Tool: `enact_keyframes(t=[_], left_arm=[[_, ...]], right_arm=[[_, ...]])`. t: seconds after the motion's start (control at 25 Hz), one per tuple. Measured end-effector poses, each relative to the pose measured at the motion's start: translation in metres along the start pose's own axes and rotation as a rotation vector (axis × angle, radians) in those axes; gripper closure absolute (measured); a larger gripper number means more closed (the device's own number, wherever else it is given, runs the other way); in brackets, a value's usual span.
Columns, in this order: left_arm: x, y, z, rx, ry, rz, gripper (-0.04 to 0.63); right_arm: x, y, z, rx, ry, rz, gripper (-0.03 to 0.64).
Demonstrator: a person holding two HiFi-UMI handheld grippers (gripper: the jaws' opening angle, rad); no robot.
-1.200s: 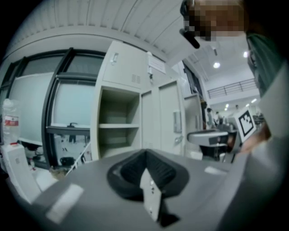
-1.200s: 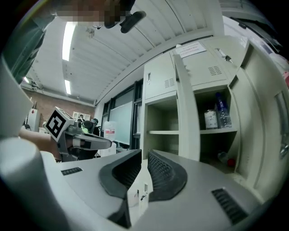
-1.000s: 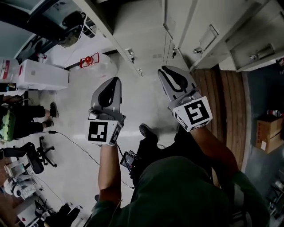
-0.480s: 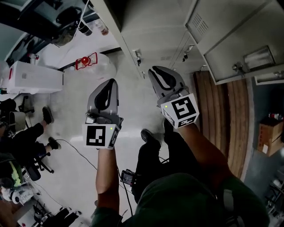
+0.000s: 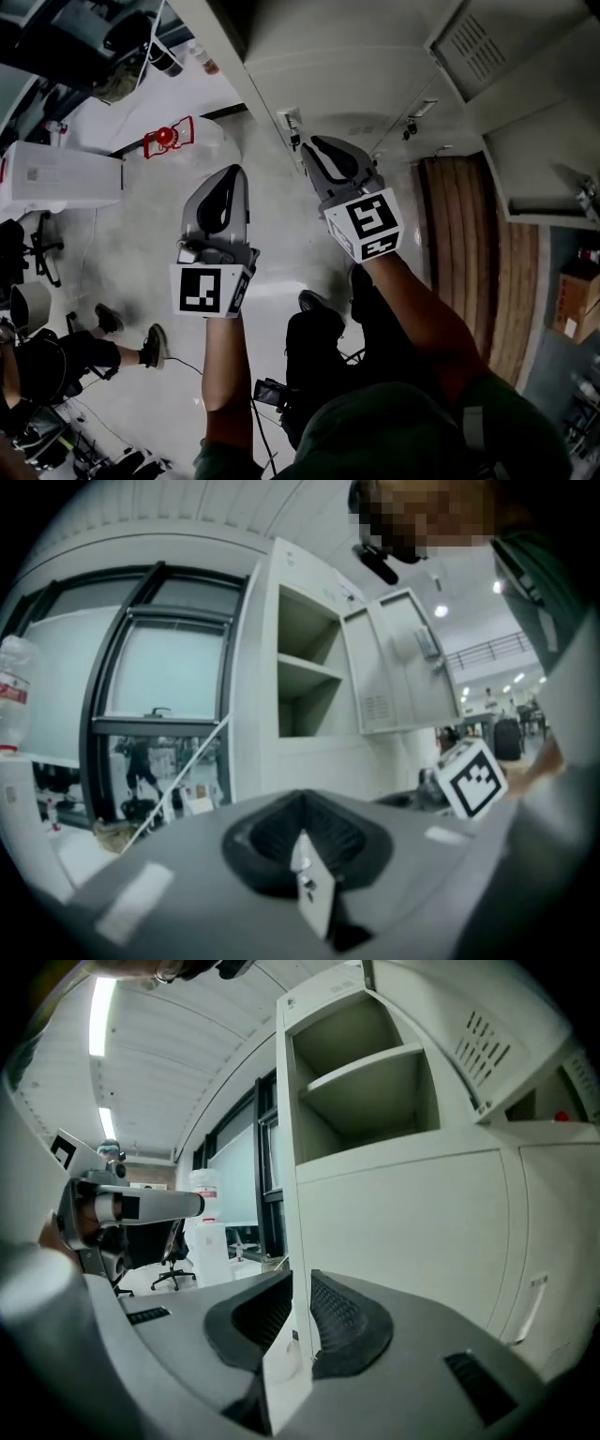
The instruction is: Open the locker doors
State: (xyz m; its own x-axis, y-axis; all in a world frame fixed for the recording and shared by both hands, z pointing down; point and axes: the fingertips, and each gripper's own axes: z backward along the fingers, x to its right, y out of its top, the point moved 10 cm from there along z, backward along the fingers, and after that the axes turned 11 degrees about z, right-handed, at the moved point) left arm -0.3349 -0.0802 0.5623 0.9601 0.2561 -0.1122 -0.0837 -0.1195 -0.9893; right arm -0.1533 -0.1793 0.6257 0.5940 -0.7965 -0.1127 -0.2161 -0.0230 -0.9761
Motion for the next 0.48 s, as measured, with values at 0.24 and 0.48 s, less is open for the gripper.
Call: enact_keyframes(t=[0.24, 0.48], left_arm=[[-0.015, -0.034, -0.017, 0.0, 0.004, 0.019, 0.595], [-0.025, -0.059, -0.027, -0.01, 0.017, 0.038, 0.595]], right_arm=[[0.0, -0.037, -0.038, -0.015, 0.016, -0.011, 0.572], [0.002, -0.057, -0.066, -0.022, 0.014, -0.009, 0.557]])
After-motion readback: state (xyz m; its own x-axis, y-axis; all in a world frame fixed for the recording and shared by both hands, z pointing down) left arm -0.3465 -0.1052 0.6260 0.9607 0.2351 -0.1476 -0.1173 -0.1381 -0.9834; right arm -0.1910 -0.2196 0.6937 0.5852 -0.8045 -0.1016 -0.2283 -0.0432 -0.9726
